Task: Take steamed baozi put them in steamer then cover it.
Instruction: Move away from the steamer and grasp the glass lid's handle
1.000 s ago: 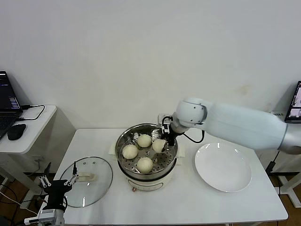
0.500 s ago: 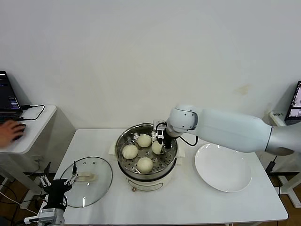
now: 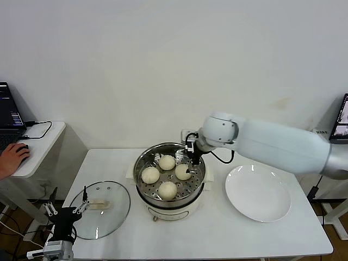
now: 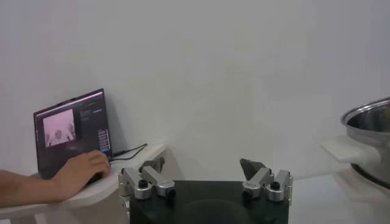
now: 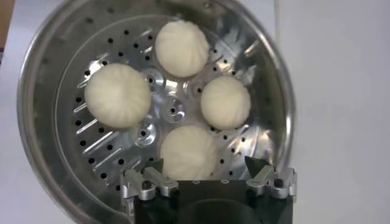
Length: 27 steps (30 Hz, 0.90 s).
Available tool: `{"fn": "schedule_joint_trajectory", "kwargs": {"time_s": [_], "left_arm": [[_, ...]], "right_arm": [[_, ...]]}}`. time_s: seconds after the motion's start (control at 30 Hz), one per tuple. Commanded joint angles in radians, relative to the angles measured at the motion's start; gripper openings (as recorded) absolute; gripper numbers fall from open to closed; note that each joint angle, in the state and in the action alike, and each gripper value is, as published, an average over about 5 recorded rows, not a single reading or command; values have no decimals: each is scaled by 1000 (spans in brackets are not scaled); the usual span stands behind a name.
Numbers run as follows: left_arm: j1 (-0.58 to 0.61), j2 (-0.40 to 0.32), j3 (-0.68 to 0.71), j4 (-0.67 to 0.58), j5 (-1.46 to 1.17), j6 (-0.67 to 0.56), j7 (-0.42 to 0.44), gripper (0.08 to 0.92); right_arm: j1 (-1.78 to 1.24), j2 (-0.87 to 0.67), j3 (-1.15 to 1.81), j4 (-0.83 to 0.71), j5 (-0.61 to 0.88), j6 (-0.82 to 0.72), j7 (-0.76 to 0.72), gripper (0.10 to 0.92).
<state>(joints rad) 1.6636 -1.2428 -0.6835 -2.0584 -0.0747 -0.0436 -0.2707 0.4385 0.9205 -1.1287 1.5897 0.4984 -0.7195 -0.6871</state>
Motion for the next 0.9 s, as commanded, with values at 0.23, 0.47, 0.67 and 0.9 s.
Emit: {"fn": "schedule_joint_trajectory", "kwargs": {"time_s": [0.23, 0.47, 0.67, 0.9], "left_arm": [[5, -6, 5, 9, 5, -11, 2, 823], [11, -19, 18, 33, 8, -45, 0, 823], [16, -24, 31, 78, 92, -78, -3, 823], [7, -10, 6, 166, 452, -116, -13, 823]], "right_arm": [[-883, -427, 776, 301, 90, 436, 699, 823], [-1515, -191, 1390, 269, -199, 694, 691, 823], [-1764, 142, 1710, 243, -392, 841, 616, 823], [-1882, 442, 1938, 270, -473, 887, 586, 823]]}}
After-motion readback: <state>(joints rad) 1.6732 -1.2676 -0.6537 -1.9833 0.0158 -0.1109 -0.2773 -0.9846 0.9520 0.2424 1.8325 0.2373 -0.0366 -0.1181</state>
